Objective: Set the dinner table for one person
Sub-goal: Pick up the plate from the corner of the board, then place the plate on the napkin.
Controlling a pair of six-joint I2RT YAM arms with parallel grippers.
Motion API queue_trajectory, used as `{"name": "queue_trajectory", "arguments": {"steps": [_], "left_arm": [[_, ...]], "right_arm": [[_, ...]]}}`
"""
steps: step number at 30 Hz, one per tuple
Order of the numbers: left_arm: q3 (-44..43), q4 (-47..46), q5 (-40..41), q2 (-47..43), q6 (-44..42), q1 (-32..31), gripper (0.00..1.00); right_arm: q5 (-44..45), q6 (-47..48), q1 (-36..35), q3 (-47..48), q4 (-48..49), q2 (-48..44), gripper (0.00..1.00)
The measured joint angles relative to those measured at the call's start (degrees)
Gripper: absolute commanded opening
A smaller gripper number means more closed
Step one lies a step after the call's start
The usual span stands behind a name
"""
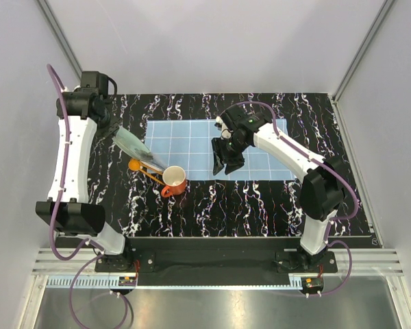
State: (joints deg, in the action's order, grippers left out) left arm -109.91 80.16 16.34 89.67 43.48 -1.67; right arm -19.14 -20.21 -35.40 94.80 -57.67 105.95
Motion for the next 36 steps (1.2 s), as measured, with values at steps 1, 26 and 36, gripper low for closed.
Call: {"name": "queue_trajectory", "arguments": {"steps": [1,26,36], "left_arm": [[-0.26,0.02,0.00,0.09,0.04,-0.15,0.00],[-9.35,0.26,-0.46,14.97,-2.03,-12.26,0.00],[-15.87,-0.59,-1.09,20.48,-3.21,-14.88,0.00]], "right_arm": [[-0.02,0.02,0.04,-0.02,0.00,0.00,0.55],[1.64,0.04,4.44,-3.93,1.27,-0.17,0.55],[1.95,0.04,6.60,-5.16,1.36,-1.25,0.55]]}}
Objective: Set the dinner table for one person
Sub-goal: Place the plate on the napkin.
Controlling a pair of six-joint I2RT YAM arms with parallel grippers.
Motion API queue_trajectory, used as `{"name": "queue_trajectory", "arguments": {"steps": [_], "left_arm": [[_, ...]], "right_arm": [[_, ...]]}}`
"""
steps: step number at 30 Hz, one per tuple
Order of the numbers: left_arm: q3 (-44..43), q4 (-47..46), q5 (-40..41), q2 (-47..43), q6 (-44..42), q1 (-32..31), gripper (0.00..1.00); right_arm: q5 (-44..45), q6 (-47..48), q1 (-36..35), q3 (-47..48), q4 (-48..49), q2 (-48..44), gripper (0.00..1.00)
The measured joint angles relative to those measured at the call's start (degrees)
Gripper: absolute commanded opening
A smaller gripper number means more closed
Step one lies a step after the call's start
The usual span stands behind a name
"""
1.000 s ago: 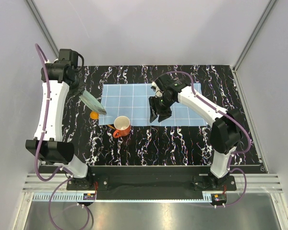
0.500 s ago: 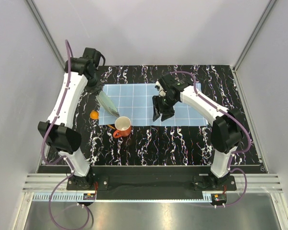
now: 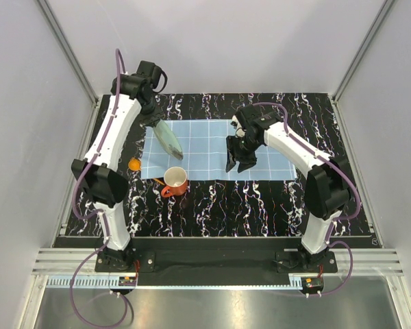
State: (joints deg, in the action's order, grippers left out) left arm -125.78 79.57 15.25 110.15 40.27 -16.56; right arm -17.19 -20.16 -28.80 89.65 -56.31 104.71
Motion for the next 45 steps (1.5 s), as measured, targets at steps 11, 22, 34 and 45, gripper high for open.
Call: {"name": "queue_trajectory", "arguments": {"steps": [11,22,34,45], "left_arm": [[-3.76,-1.25,-2.67,8.20,-1.44,-3.65,0.00],[-9.20,-2.58,-4.70,12.37,-2.75,-8.46,0.00],[-11.78,-3.48,-8.24,13.84,-3.93,-10.54,0.00],[-14.32,-6.45,-12.33,13.86,-5.62,-11.87,0.00]], "right_arm": [[0.15,-0.02,2.08,-0.20,0.33,-0.04,0.54],[0.68,-0.02,4.09,-0.66,0.98,-0.09,0.55],[0.55,-0.07,4.42,-1.05,1.31,-0.07,0.54],[1.68,-0.20,4.94,-3.78,1.64,0.17,0.54]]}}
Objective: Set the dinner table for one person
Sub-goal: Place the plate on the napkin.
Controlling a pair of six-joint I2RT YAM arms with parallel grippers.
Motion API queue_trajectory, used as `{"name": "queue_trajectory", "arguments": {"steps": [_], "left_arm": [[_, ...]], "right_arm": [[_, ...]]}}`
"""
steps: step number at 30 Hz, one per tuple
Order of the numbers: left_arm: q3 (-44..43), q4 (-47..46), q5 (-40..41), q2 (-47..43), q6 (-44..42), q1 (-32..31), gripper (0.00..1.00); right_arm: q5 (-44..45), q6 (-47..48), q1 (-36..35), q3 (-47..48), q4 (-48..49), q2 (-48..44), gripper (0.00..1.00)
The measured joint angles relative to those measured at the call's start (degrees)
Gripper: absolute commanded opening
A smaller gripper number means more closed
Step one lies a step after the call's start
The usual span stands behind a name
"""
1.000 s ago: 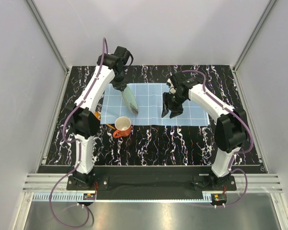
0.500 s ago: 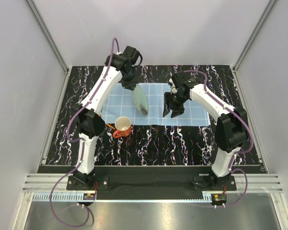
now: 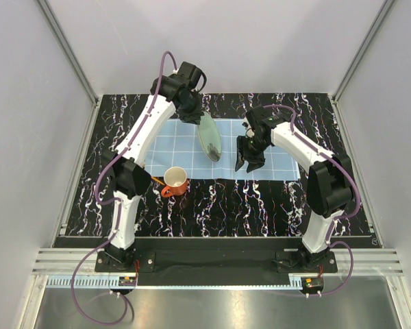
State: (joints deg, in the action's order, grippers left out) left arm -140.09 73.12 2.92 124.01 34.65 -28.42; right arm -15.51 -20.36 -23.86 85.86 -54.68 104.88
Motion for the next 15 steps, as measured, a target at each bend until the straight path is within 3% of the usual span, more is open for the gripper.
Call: {"name": "queue_trajectory", "arguments": {"steps": [15], "left_arm": [[-0.04,-2.97,-6.43,4.20,-1.46,-2.56,0.00]], "right_arm": [[0.09,0.85,1.64,-1.18,0.48,0.09,0.54]]}}
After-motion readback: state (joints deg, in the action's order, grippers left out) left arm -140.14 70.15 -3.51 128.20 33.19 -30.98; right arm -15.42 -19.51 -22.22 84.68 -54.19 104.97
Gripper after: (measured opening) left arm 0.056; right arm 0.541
